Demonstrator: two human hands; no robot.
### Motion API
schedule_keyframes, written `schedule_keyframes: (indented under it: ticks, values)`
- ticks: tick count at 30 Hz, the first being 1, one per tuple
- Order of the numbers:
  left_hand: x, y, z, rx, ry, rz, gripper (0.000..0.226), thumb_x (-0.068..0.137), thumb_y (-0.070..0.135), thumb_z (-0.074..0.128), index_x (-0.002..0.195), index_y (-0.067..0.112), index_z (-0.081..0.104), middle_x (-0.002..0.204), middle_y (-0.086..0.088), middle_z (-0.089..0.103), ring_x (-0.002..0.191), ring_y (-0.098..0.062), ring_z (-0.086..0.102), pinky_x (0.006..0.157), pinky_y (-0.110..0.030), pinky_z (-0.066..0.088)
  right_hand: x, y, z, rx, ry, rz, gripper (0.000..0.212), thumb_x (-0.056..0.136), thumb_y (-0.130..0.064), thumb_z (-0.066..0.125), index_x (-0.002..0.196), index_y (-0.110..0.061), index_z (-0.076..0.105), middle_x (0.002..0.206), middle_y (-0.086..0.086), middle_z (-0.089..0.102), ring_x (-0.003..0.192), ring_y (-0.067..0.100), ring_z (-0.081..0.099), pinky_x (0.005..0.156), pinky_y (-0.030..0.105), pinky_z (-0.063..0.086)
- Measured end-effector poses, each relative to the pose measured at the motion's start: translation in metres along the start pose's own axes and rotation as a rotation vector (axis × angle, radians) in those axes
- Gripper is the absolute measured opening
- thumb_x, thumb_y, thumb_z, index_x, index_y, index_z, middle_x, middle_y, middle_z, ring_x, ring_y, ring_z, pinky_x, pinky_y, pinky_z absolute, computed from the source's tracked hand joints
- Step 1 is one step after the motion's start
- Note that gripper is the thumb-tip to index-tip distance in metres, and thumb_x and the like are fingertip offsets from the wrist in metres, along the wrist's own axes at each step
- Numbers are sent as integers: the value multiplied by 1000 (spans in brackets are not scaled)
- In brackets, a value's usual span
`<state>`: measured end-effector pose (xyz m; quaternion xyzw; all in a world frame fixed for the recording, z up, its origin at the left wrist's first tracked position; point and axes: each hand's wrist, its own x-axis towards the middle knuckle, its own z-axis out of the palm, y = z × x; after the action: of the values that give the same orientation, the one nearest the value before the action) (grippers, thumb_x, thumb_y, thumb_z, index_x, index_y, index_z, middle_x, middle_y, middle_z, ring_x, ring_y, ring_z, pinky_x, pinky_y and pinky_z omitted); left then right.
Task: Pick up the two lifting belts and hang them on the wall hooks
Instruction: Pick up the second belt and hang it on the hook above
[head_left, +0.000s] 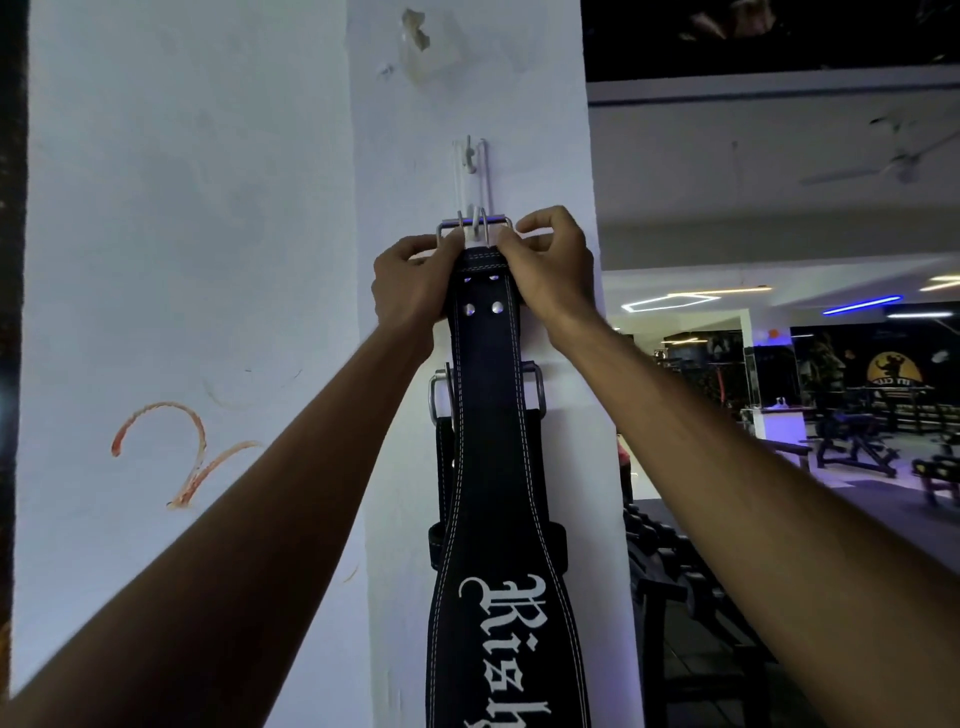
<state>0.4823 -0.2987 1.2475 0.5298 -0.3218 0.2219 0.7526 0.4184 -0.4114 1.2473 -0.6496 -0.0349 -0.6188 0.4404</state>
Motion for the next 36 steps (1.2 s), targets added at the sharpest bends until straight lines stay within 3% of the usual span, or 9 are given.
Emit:
schedule_keyframes:
  ticks: [4,6,9,13,17,22,26,31,36]
  values:
    - [-32,-21,-21,-31,8,111,43,85,41,77,120,22,61,123,-8,62,102,-17,69,64,-22,59,-38,18,-15,96,-4,-98,31,84,-25,73,111,-19,59,97,-9,66,80,-4,66,79,32,59]
    - [-47,-31,-31,-50,-35,92,39,88,32,76,121,13,64,116,-15,68,89,-18,72,65,-24,60,-56,31,-22,156,-73,-142,36,84,-15,75,116,-14,58,101,-8,67,84,3,69,76,28,60]
    - [-63,-40,-42,-42,-116,55,31,92,24,73,116,4,69,95,-14,77,69,-16,73,67,-29,62,-71,44,-26,171,-132,-161,35,85,-7,74,118,-8,59,105,8,71,85,20,72,77,36,62]
    - [-71,-38,-44,-60,-155,83,19,94,16,70,103,1,75,85,-11,78,70,-19,75,70,-31,63,-74,43,-26,169,-118,-154,32,85,-8,74,116,-9,62,101,5,73,79,10,73,76,33,62]
    - [-79,-41,-47,-10,-218,49,17,92,13,72,105,3,75,89,-14,77,77,-20,74,74,-34,64,-84,43,-33,197,-147,-103,37,85,-10,75,120,-13,62,100,9,74,82,14,74,75,36,63]
    - [-96,-43,-45,18,-208,-2,15,95,16,69,103,6,75,78,0,78,69,-11,72,63,-25,61,-105,54,-47,201,-212,-67,39,83,0,75,118,-9,62,100,6,71,87,18,70,75,23,57]
    - [-113,-46,-45,67,-198,-38,8,94,15,70,98,9,75,73,5,77,65,-3,70,57,-18,55,-112,62,-54,215,-280,25,39,81,-3,78,116,-11,63,94,7,72,84,17,71,75,34,58]
    - [-147,-59,-57,145,-137,-120,6,90,18,75,93,14,77,88,-10,80,77,-16,73,79,-42,61,-139,68,-62,163,-314,75,37,81,-6,78,113,-15,63,85,-2,70,74,1,67,71,16,54]
    - [-186,-50,-82,348,-28,-102,18,92,34,70,103,21,76,95,0,79,89,-20,75,86,-43,62,-178,51,-85,-66,-252,86,25,89,-24,71,112,-17,66,93,-5,72,83,3,68,81,34,60]
